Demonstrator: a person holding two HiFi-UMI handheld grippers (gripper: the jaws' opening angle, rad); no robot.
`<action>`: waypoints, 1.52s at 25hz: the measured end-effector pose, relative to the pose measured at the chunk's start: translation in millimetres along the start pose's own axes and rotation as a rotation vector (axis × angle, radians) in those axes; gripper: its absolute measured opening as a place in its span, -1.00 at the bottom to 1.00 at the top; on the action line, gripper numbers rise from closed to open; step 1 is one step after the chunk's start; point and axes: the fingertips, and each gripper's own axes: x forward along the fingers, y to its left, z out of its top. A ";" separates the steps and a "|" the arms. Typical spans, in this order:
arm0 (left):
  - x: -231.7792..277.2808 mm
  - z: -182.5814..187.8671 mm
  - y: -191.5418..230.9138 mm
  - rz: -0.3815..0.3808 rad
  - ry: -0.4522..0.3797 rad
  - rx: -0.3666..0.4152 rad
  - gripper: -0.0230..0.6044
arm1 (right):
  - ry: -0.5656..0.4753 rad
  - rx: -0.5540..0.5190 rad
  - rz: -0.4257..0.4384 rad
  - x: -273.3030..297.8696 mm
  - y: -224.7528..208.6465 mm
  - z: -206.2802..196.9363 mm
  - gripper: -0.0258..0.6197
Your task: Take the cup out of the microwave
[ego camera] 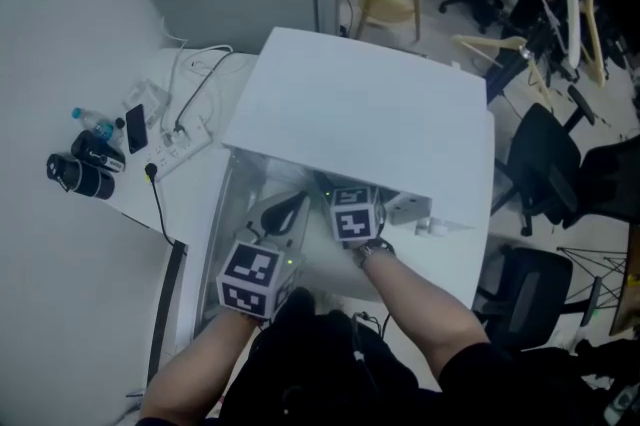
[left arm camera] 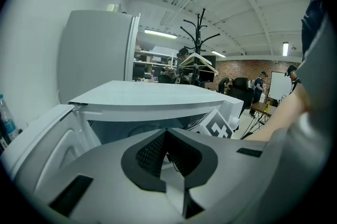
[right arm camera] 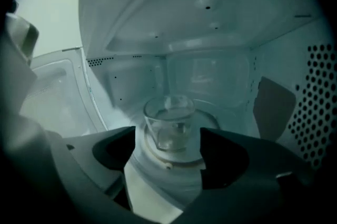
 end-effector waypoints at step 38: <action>-6.1 -3.8 -0.1 0.022 0.023 0.026 -0.94 | -0.057 -0.066 0.013 0.9 3.6 2.5 0.13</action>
